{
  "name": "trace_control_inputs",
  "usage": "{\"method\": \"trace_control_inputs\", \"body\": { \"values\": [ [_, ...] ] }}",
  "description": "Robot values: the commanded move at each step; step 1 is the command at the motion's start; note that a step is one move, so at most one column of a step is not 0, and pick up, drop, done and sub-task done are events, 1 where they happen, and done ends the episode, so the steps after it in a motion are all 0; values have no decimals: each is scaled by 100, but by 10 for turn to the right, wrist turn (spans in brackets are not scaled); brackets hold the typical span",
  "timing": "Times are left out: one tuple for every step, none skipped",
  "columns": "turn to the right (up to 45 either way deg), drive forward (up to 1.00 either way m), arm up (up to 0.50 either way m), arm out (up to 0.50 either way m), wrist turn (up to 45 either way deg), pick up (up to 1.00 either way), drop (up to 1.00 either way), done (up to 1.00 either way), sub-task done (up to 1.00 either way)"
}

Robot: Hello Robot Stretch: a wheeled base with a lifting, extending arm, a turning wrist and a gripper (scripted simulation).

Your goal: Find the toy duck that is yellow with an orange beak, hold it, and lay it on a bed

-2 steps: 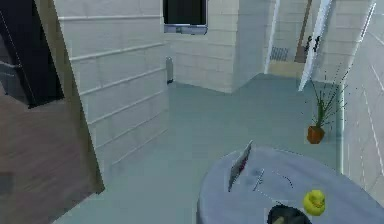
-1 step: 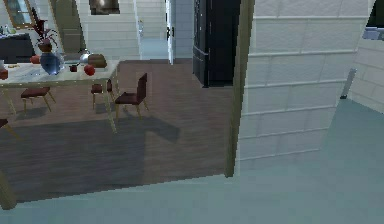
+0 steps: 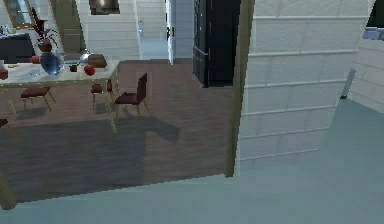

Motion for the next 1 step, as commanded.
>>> {"method": "trace_control_inputs", "body": {
  "values": [
    [0, 0, 38, 0, 0, 0, 0, 0, 0]
  ]
}}
